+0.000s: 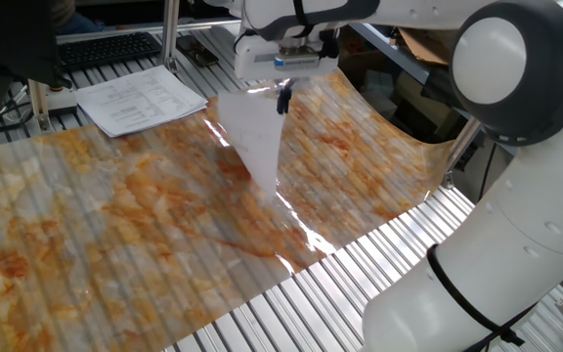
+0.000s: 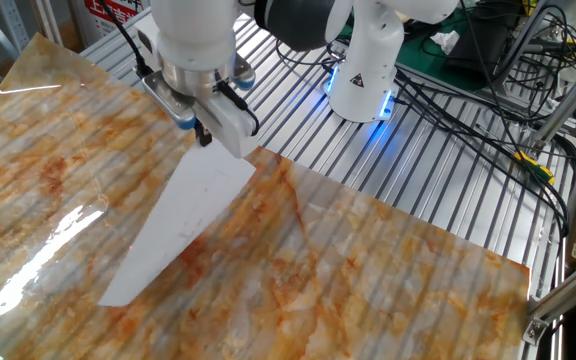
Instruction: Flip over and spread out the paper that is laid flat on the table
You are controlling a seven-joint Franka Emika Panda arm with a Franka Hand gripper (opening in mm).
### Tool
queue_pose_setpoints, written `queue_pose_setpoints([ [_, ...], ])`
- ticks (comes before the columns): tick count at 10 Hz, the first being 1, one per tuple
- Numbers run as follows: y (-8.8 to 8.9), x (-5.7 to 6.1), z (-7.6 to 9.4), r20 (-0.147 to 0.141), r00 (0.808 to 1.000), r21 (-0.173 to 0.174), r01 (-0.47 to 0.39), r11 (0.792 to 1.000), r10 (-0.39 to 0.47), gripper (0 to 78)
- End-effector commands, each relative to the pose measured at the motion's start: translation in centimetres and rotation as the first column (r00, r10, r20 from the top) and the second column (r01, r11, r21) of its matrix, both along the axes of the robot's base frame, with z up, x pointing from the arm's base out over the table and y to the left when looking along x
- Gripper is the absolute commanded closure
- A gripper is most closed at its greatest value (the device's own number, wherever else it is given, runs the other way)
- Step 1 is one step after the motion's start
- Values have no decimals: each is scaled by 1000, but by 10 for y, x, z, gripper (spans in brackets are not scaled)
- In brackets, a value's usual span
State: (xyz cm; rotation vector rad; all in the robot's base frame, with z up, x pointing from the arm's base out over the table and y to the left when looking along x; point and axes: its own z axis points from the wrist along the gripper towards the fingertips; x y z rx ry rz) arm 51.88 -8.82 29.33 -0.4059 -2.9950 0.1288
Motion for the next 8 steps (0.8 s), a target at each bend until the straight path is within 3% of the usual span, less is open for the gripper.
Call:
queue_pose_setpoints([
  [1, 5, 4, -14, 21, 999, 48, 33, 998, -34, 765],
  [5, 6, 5, -19, 34, 999, 60, 35, 998, -37, 765],
  [6, 6, 6, -23, 45, 999, 88, 27, 996, -31, 765],
  [8, 6, 8, -30, 59, 998, 94, 29, 995, -35, 765],
])
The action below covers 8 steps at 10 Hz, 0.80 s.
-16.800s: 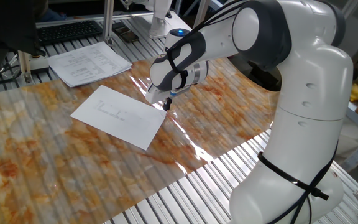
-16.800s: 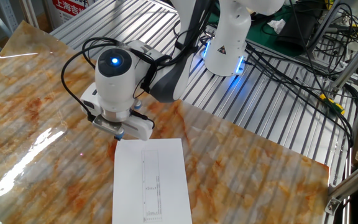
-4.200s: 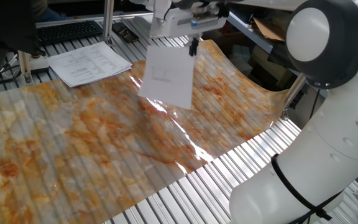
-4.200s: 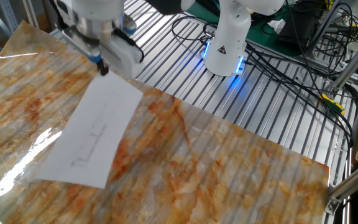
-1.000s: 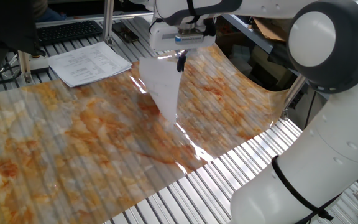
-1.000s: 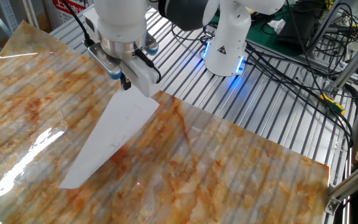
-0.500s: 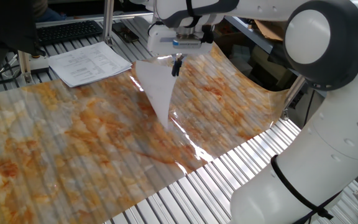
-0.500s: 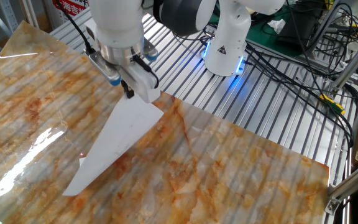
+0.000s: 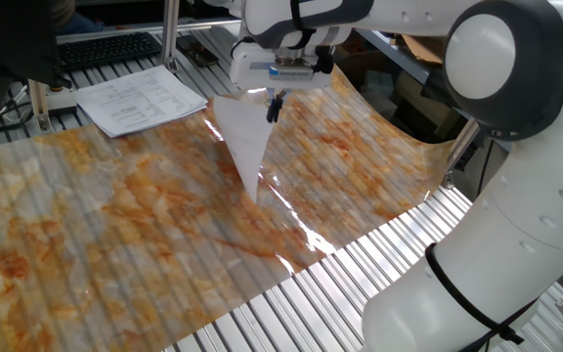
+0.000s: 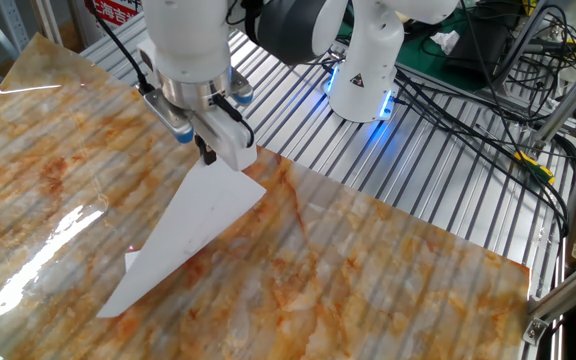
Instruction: Flip over and spread out the paper that is laid flat on the table
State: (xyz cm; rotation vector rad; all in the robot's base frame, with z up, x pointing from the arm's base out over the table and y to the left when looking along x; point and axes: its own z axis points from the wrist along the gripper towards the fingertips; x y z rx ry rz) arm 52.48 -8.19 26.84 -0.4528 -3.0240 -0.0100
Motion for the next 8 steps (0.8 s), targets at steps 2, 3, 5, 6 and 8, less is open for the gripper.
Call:
queue_pose_setpoints([
  [2, 0, 3, -7, 14, 1000, 8, 12, 1000, -12, 765],
  [3, 0, 3, -7, 12, 1000, 7, 21, 1000, -21, 765],
  [5, 0, 3, -8, 12, 1000, 6, 26, 1000, -26, 765],
  [6, 0, 3, -9, 12, 999, 6, 34, 999, -34, 765],
  [8, 0, 2, -9, 13, 999, 2, 51, 999, -51, 765],
])
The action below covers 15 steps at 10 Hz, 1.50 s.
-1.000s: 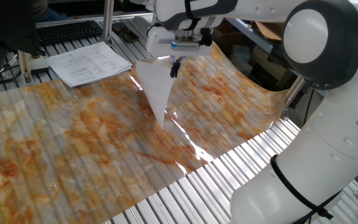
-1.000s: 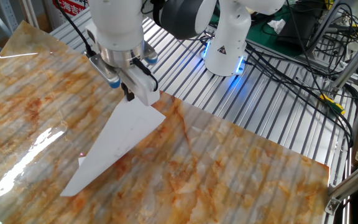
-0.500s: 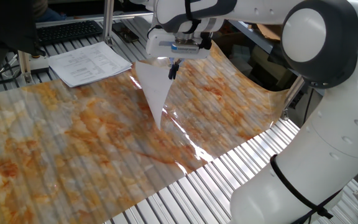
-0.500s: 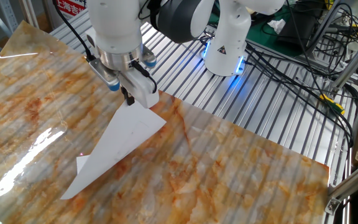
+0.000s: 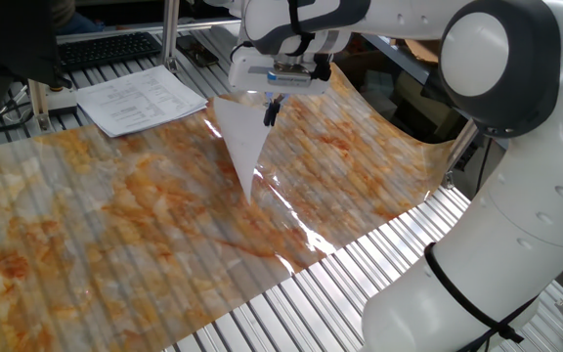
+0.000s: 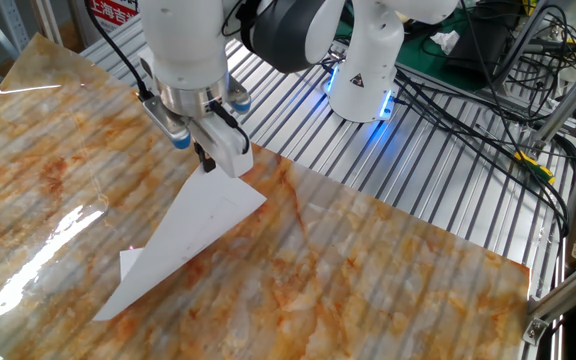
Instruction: Flip over and spread out the paper that is laid flat on the table
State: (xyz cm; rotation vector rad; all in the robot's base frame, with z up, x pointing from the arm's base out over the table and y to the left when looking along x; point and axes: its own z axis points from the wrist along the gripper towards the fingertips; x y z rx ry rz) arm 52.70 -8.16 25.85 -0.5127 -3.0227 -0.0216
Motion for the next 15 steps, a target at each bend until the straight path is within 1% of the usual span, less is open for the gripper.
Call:
queue_pose_setpoints([
  [1, 0, 0, 0, 4, 1000, -4, 21, 1000, -21, 765],
  [9, 0, -1, 0, 4, 999, -1, 50, 999, -50, 765],
  [15, 1, -3, -1, 12, 999, 15, 43, 999, -43, 765],
])
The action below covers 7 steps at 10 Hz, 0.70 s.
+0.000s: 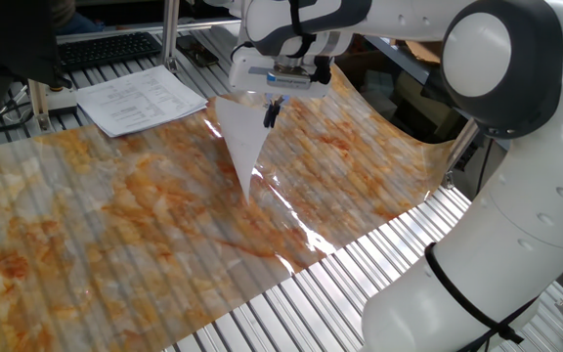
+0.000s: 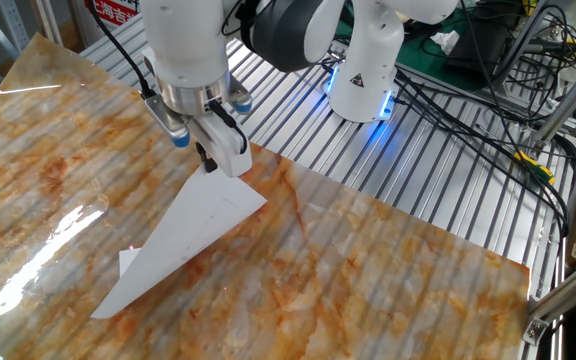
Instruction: Flip over and spread out the paper that is laid flat on the table
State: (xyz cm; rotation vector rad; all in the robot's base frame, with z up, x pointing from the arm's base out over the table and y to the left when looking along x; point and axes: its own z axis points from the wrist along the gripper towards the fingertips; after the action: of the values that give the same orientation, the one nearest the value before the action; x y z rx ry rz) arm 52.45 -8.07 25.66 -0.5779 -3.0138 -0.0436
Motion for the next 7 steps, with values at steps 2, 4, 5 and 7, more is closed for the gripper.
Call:
queue_pose_setpoints([
  [2, 0, 0, 1, 13, 1000, 25, 3, 1000, -4, 765],
  [4, 0, -1, 0, 13, 1000, 20, 2, 1000, -3, 765],
  [5, 0, -1, -1, 14, 1000, 20, 4, 1000, -4, 765],
  [7, 1, -3, -3, 15, 1000, 20, 10, 1000, -11, 765],
])
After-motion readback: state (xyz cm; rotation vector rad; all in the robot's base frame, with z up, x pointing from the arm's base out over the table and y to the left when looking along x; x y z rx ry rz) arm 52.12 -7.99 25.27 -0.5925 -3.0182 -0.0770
